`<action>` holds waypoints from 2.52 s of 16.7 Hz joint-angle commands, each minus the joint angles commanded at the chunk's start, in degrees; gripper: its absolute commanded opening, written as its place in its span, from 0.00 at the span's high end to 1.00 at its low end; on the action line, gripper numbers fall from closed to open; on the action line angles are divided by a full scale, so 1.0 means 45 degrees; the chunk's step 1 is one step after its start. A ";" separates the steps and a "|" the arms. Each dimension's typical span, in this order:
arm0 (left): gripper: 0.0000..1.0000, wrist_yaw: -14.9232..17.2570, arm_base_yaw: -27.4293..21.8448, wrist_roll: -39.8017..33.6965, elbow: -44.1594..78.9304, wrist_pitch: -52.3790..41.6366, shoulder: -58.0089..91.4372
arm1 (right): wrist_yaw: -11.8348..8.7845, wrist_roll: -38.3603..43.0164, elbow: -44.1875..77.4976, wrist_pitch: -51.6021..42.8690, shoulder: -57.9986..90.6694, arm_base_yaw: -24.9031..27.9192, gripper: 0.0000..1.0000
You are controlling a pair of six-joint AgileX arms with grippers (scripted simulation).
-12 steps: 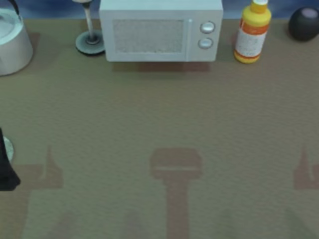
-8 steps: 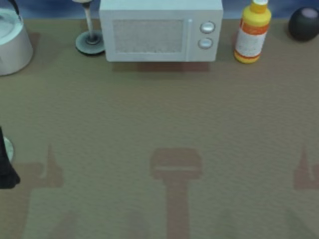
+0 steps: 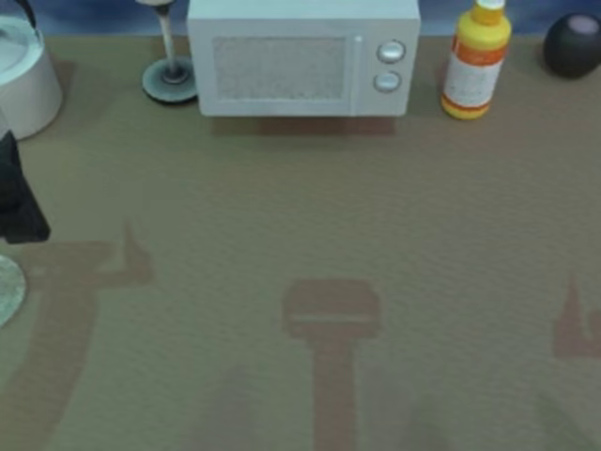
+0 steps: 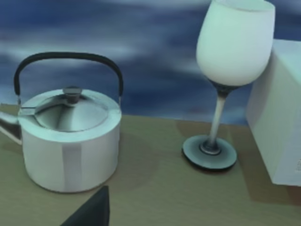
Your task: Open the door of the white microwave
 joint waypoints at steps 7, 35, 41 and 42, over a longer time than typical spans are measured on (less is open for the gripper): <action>0.00 -0.3087 -0.3601 -0.1827 0.6998 -0.0495 0.8872 | 0.0000 0.0000 0.0000 0.0000 0.0000 0.0000 0.00; 0.00 -0.5528 -0.6329 -0.2952 1.7692 -0.0477 2.2330 | 0.0000 0.0000 0.0000 0.0000 0.0000 0.0000 0.00; 0.15 -0.5515 -0.6314 -0.2942 1.7719 -0.0470 2.2358 | 0.0000 0.0000 0.0000 0.0000 0.0000 0.0000 0.00; 0.23 -0.5515 -0.6314 -0.2942 1.7719 -0.0470 2.2358 | 0.0000 0.0000 0.0000 0.0000 0.0000 0.0000 0.00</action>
